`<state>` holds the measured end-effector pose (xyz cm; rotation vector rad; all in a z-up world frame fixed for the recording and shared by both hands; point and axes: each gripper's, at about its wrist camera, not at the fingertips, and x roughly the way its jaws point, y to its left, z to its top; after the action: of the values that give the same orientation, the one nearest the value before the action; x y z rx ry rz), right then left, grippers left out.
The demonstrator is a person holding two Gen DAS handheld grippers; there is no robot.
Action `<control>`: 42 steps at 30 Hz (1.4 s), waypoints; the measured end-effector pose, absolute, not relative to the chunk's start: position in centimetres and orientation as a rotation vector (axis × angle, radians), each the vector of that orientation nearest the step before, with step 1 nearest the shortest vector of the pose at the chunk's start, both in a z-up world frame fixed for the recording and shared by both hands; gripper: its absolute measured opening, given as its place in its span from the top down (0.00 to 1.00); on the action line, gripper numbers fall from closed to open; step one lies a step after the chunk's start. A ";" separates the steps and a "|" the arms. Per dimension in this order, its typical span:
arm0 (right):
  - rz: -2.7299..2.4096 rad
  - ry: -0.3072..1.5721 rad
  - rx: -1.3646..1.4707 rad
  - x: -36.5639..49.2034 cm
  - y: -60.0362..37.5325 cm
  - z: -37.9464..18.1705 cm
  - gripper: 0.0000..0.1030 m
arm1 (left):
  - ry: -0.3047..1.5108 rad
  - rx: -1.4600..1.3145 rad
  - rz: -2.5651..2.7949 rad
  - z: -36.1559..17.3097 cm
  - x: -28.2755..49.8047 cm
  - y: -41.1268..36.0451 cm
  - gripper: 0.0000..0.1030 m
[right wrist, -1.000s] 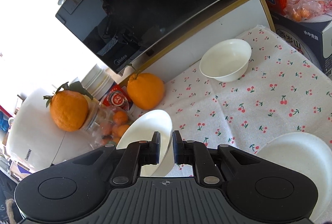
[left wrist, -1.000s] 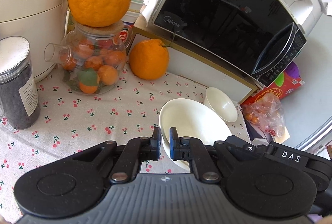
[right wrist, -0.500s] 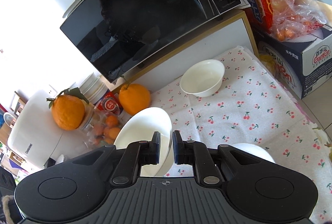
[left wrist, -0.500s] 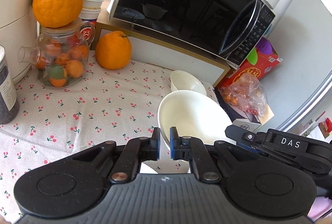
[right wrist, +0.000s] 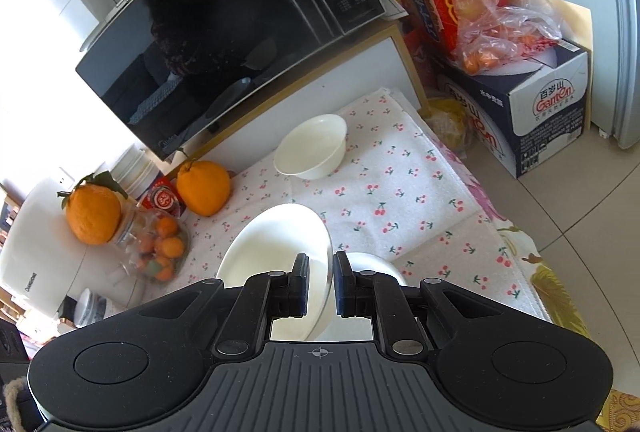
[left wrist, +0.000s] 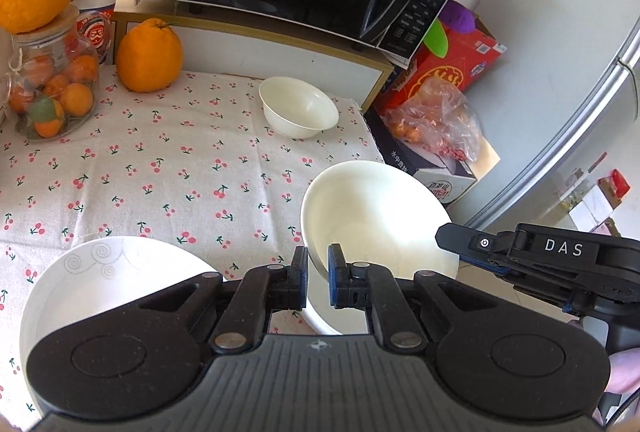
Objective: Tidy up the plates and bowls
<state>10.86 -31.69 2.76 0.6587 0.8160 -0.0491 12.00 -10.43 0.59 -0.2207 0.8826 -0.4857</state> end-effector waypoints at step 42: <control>-0.160 0.986 0.606 11.1 -31.0 -0.9 0.87 | 0.950 -0.086 -0.458 -1.7 11.9 -12.5 0.92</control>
<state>11.13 -31.03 -0.90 0.6056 0.9861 -0.1602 11.91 -12.51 -1.70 -0.0857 0.9498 -0.4584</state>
